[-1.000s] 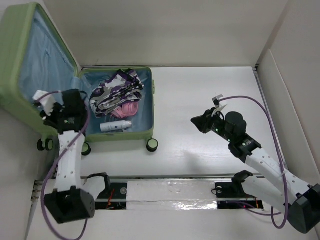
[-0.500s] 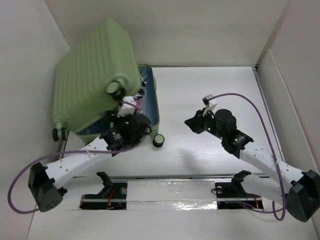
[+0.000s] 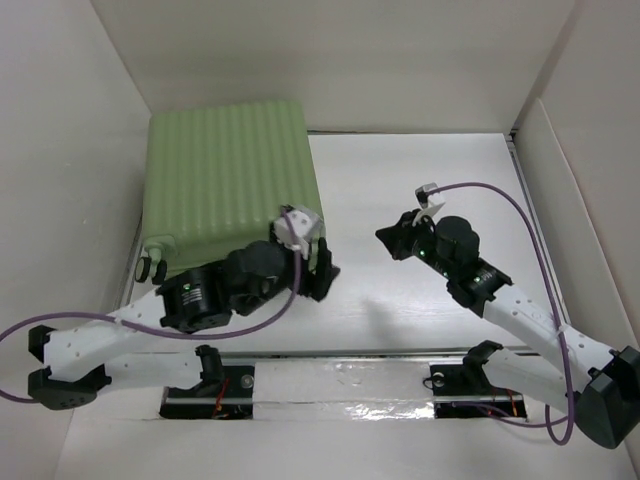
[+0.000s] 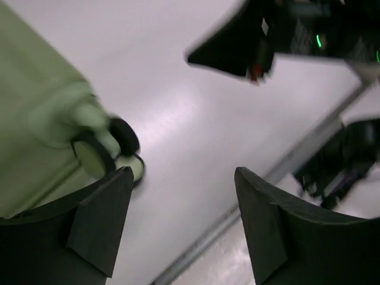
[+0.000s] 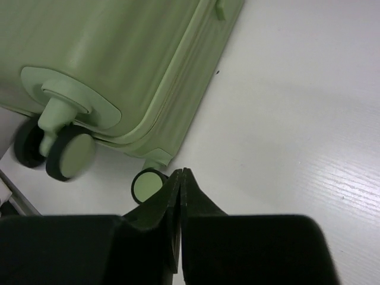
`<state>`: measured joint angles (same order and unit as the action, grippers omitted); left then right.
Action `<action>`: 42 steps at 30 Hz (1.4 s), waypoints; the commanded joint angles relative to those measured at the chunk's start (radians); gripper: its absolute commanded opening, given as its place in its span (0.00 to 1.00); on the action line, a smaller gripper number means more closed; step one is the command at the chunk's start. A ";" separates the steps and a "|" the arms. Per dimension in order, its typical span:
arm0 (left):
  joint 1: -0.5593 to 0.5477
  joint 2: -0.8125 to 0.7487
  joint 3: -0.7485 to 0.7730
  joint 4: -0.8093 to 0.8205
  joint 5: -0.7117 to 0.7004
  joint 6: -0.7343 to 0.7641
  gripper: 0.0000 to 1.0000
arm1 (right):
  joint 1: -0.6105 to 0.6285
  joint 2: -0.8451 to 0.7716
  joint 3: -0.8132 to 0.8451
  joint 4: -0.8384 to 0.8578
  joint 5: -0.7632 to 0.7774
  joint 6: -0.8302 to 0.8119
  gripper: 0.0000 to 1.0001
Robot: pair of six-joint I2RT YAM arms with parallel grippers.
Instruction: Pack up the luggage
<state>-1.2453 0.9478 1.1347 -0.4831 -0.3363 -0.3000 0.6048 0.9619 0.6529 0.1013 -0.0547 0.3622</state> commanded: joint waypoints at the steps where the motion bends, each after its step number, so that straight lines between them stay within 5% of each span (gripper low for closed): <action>1: 0.062 -0.116 0.057 0.187 -0.428 -0.062 0.69 | 0.010 0.018 0.065 0.041 0.012 0.018 0.01; 4: 0.167 -0.120 0.080 0.276 -0.882 -0.100 0.60 | 0.019 0.041 0.070 0.044 0.007 0.024 0.00; 7: 0.318 -0.070 0.202 0.166 -0.957 -0.192 0.38 | 0.029 0.038 0.051 0.054 0.024 0.024 0.00; 9: 0.378 -0.032 0.215 0.214 -0.926 -0.101 0.36 | 0.029 0.025 0.041 0.060 0.021 0.027 0.01; 11: 0.490 0.008 0.240 0.172 -0.850 -0.093 0.34 | 0.029 0.011 0.027 0.055 0.013 0.018 0.01; 13: 0.781 0.103 0.270 0.097 -0.567 -0.154 0.35 | 0.029 -0.015 0.011 0.055 0.021 0.014 0.01; 14: 0.920 0.173 0.272 0.051 -0.268 -0.198 0.34 | 0.029 -0.034 -0.005 0.051 0.036 0.006 0.01; 15: 1.049 0.198 0.272 0.025 -0.172 -0.199 0.34 | 0.029 -0.034 -0.013 0.051 0.048 0.003 0.02; 17: 1.296 0.195 0.203 0.047 -0.075 -0.252 0.29 | 0.029 -0.072 -0.024 0.009 0.077 -0.006 0.02; 21: 1.562 0.126 0.016 0.190 0.050 -0.257 0.36 | 0.016 -0.120 -0.073 0.038 0.064 -0.016 0.03; 26: 1.618 0.284 0.060 0.130 -0.001 -0.249 0.37 | 0.016 -0.097 -0.081 0.037 0.020 -0.016 0.03; 37: 1.709 0.526 -0.091 0.201 0.161 -0.228 0.37 | 0.016 -0.144 -0.088 0.032 0.019 -0.019 0.04; 42: 1.520 0.505 -0.197 0.278 0.196 -0.306 0.36 | 0.007 -0.143 -0.087 0.028 0.047 -0.017 0.04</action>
<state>0.4271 1.4899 0.9798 -0.2222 -0.2531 -0.5644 0.6220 0.8268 0.5713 0.0971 -0.0307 0.3614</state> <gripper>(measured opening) 0.359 0.043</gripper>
